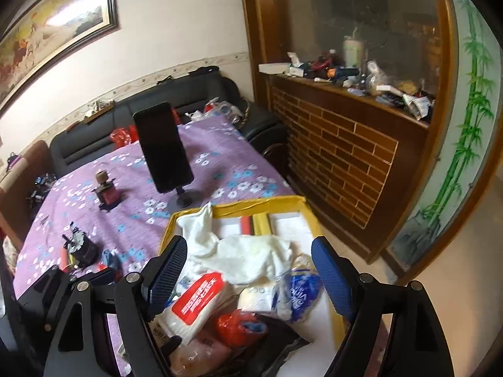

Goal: Organize soft objects

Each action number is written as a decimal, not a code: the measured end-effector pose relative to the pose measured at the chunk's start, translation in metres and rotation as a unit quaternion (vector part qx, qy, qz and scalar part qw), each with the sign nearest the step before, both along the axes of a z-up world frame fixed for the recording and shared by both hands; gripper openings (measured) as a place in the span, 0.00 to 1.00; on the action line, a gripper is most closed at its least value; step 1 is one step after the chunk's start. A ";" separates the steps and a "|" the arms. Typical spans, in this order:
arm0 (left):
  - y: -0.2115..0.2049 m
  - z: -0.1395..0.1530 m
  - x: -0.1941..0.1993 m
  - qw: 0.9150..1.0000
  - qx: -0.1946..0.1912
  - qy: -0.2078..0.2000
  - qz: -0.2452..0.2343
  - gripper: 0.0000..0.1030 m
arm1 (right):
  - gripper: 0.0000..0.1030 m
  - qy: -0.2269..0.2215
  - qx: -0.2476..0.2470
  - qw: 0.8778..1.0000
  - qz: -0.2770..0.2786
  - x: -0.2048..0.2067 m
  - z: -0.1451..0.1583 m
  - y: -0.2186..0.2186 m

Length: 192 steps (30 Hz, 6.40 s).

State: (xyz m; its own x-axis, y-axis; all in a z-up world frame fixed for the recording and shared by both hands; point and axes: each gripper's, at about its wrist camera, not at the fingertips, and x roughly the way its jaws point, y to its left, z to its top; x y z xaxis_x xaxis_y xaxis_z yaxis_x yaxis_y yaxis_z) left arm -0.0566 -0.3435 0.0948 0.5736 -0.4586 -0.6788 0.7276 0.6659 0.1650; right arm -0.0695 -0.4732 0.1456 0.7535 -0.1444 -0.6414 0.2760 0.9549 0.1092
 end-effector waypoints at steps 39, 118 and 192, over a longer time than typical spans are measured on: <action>0.003 0.000 -0.003 1.000 0.010 0.004 0.007 0.84 | 0.85 0.032 -0.167 0.985 -0.012 0.019 0.044 0.038; 0.017 -0.005 0.010 0.999 0.015 0.027 0.041 0.84 | 0.89 -0.022 0.027 0.999 -0.002 0.007 0.047 0.006; 0.126 0.083 0.012 0.983 0.042 -0.025 0.175 1.00 | 0.89 0.128 -0.012 0.991 0.024 0.016 -0.025 0.078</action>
State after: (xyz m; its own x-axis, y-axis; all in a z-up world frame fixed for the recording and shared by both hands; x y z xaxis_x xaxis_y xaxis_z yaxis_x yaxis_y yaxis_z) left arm -0.0448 -0.2177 0.1776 0.7197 -0.1700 -0.6731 0.4457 0.8566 0.2602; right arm -0.0535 -0.3955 0.1205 0.5720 -0.1304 -0.8098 0.2466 0.9689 0.0181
